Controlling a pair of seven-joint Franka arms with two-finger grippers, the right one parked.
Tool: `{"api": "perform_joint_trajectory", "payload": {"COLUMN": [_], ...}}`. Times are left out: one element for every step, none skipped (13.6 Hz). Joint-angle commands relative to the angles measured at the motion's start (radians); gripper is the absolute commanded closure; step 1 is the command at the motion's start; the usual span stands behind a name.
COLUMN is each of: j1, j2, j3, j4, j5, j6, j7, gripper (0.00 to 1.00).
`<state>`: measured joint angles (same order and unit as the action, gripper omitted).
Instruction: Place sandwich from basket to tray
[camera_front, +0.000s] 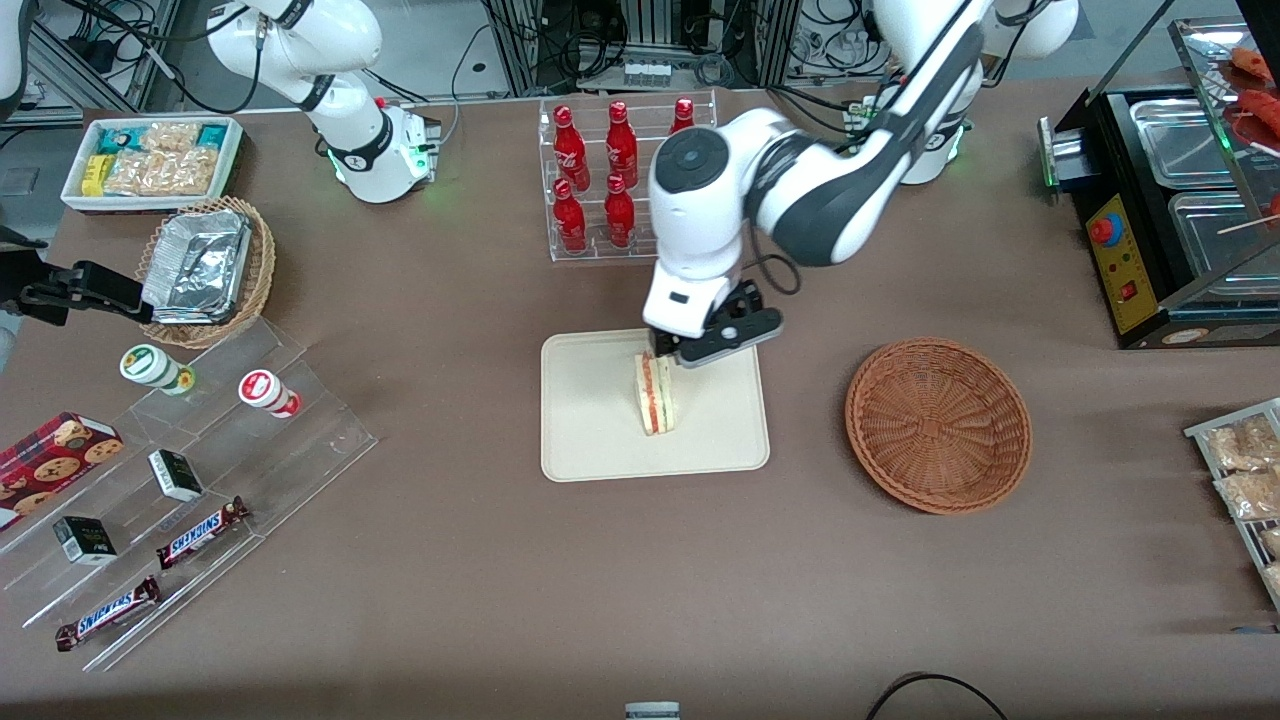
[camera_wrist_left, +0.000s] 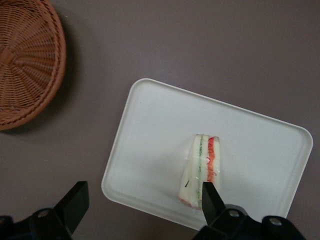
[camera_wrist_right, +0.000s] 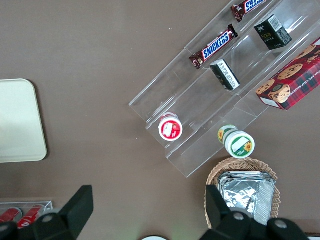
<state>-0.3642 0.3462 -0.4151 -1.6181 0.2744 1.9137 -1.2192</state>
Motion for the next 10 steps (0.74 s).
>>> {"api": "perform_joint_trajectory", "payload": {"j1": [0.098,0.157,0.200,0.244,0.302,0.356,0.399,0.436,0.468,0.487], "j2": [-0.128,-0.168,-0.203,-0.235,-0.257,-0.285,-0.303,-0.314,-0.320,-0.328], "j3": [0.004,0.004,0.005,0.007,0.007,0.007,0.007,0.007,0.007,0.007], "j4": [-0.026,-0.025,-0.025,-0.025,-0.025,-0.025,-0.025,-0.025,-0.025,-0.025], "j5": [-0.113,-0.153,-0.174,-0.187,-0.210,-0.230,-0.241,-0.242,-0.242,-0.242], "j6": [-0.126,-0.178,-0.226,-0.272,-0.298,-0.318,-0.341,-0.357,-0.370,-0.380], "j7": [0.212,0.299,0.373,0.451,0.528,0.600,0.665,0.719,0.769,0.812], "gripper": [0.00,0.00,0.00,0.00,0.00,0.00,0.00,0.00,0.00,0.00]}}
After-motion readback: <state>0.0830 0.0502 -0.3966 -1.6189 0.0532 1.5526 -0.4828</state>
